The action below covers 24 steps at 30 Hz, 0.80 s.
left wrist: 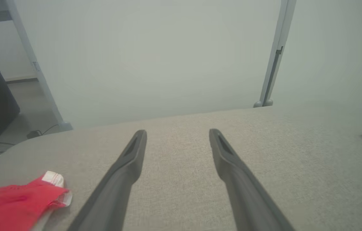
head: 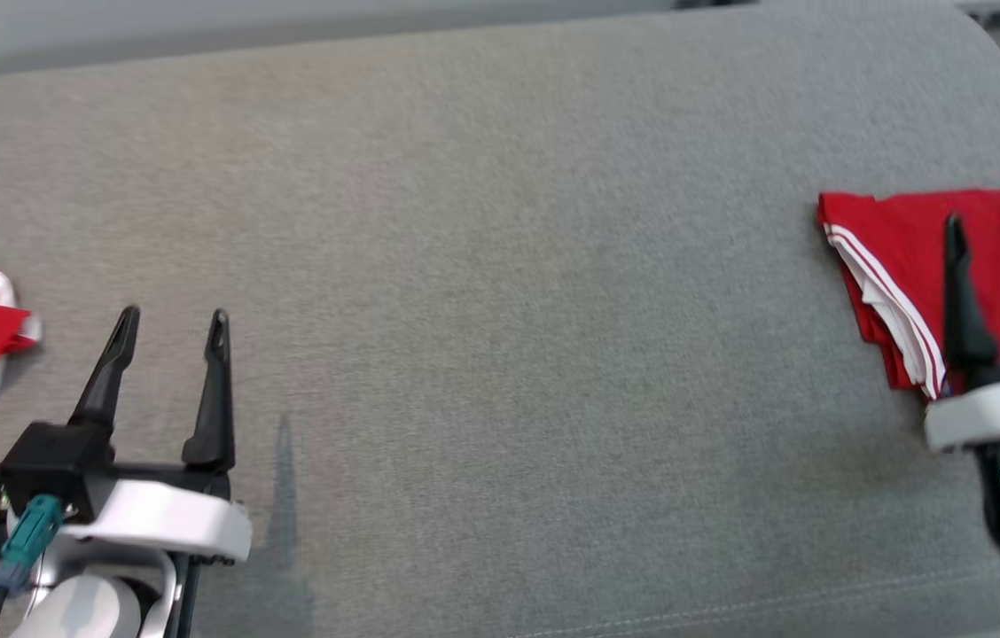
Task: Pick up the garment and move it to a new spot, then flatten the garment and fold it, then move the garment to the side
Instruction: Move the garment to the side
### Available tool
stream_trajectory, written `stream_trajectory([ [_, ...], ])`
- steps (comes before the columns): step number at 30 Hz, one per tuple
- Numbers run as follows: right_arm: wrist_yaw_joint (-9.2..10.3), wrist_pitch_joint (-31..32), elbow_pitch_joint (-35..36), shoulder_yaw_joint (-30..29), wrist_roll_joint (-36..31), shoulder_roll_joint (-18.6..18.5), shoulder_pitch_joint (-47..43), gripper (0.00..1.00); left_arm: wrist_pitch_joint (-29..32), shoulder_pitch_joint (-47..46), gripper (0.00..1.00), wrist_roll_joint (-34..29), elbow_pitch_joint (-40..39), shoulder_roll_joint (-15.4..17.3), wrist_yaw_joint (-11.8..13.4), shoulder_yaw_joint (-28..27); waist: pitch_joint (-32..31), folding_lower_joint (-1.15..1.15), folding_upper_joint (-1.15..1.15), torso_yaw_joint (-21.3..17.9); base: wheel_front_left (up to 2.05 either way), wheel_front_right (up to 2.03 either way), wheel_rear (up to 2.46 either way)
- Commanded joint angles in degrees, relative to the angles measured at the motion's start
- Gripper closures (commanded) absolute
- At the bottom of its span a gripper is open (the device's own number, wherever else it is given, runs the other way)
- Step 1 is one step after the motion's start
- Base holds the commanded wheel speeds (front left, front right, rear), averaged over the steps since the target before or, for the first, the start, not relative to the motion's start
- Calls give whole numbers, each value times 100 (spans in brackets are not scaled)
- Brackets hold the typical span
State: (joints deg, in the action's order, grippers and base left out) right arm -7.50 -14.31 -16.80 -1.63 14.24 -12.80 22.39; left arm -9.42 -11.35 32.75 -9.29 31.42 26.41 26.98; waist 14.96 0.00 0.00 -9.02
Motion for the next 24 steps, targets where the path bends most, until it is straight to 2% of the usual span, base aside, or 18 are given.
stream_trajectory([
  [1, 1, 22, 324, 43, -114, 21, -276, 0, -86, 0, 0, 94, -81, 168, 78, -294, -336, 0, 0, 281, 0, 0, 0],
  [2, 1, 99, 580, 30, -192, 150, -568, 0, -152, 146, 0, 122, -26, 162, 106, -324, -499, 0, 0, 373, 0, 0, 0],
  [7, 1, 294, 944, -42, -352, 386, -1145, 0, -250, 420, 0, 247, 120, 83, 98, -350, -836, 0, 0, 515, 0, 0, 0],
  [16, 1, 583, 1297, -243, -476, 697, -2268, 0, -344, 907, 0, 396, 437, 11, -20, -259, -1465, 0, 0, 727, 0, 0, 0],
  [20, 1, 657, 1407, -308, -533, 772, -2545, 0, -334, 972, 0, 381, 527, 93, -143, -174, -1556, 0, 0, 771, 0, 0, 0],
  [24, 1, 677, 1481, -364, -534, 827, -2685, 0, -372, 920, 0, 474, 634, 125, -391, -182, -1611, 0, 0, 838, 0, 0, 0],
])
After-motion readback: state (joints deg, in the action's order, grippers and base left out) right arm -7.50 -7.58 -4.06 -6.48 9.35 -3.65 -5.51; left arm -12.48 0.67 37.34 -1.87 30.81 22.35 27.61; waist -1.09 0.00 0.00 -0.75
